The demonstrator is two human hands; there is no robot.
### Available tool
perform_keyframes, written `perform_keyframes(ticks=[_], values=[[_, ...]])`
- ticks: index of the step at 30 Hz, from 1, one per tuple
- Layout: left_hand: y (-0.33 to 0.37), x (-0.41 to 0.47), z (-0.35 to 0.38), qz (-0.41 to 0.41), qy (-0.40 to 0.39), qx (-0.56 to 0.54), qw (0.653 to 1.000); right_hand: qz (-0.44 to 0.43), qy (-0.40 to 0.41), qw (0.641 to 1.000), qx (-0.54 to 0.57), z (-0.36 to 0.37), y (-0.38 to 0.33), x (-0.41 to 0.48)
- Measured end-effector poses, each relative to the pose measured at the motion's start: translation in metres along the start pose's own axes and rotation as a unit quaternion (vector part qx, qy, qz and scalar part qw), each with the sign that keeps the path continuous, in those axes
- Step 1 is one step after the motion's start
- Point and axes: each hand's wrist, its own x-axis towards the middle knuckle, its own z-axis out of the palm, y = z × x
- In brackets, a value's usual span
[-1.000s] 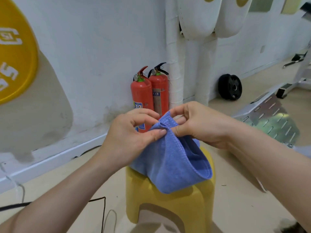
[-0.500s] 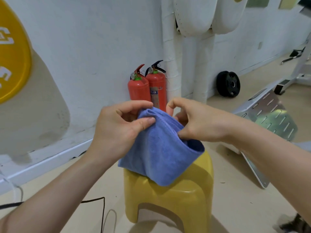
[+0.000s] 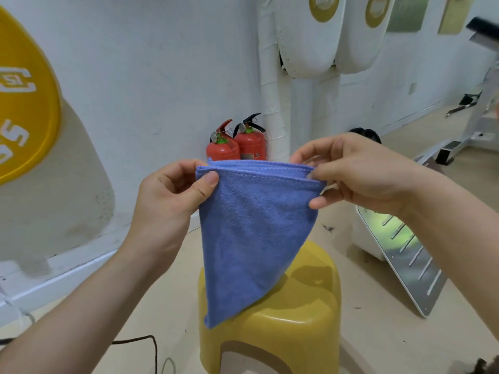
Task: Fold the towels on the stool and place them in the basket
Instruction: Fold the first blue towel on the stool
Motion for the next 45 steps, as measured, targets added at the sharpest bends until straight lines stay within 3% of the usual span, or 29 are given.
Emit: perform_keyframes(ticks=[3,6,8,11,13,15,18,20,26,29,31,33,36,40,42,45], values=[[0.019,0.003,0.005,0.015,0.0,-0.062,0.998,-0.051,0.038,0.997,0.047,0.001,-0.014,-0.002],[0.04,0.004,0.009,0.02,-0.004,-0.106,0.994,-0.126,-0.034,0.989,0.071,-0.002,-0.033,-0.012],[0.051,0.004,0.011,0.03,-0.005,-0.13,0.991,-0.156,-0.078,0.985,0.011,-0.009,-0.041,-0.017],[0.057,0.006,0.013,0.042,-0.001,-0.135,0.99,-0.153,0.001,0.984,-0.088,-0.011,-0.044,-0.014],[0.049,0.011,0.01,0.021,-0.016,-0.078,0.997,-0.146,0.064,0.982,-0.099,-0.004,-0.038,-0.007],[0.038,0.017,-0.001,-0.02,-0.083,0.046,0.995,-0.125,0.086,0.982,-0.108,0.004,-0.025,-0.001],[0.027,0.023,-0.021,-0.055,-0.249,0.281,0.925,-0.103,0.043,0.982,-0.151,0.017,-0.01,0.004],[0.026,0.021,-0.018,-0.036,-0.305,0.357,0.882,-0.118,0.003,0.98,-0.163,0.028,-0.007,0.006],[0.021,0.013,0.02,0.115,-0.286,0.45,0.838,-0.137,0.001,0.981,-0.138,0.032,-0.003,0.01],[0.025,0.013,0.024,0.139,-0.282,0.421,0.851,-0.044,-0.133,0.989,-0.043,0.019,0.019,0.009],[0.031,0.012,0.028,0.146,-0.277,0.395,0.864,-0.007,-0.243,0.97,0.024,0.024,0.045,0.009],[0.034,0.014,0.029,0.134,-0.285,0.355,0.88,0.057,-0.297,0.95,0.08,0.031,0.069,0.009],[0.03,0.02,0.024,0.076,-0.264,0.298,0.914,0.167,-0.311,0.926,0.134,0.033,0.098,0.007],[0.007,0.028,0.016,-0.041,-0.14,0.167,0.975,0.235,-0.331,0.907,0.114,0.024,0.13,0.004],[-0.009,0.038,0.005,-0.069,-0.079,0.133,0.985,0.251,-0.318,0.908,0.109,0.011,0.14,0.003],[-0.053,0.05,-0.022,-0.107,-0.033,0.179,0.977,0.276,-0.262,0.916,0.131,-0.018,0.159,0.002]])
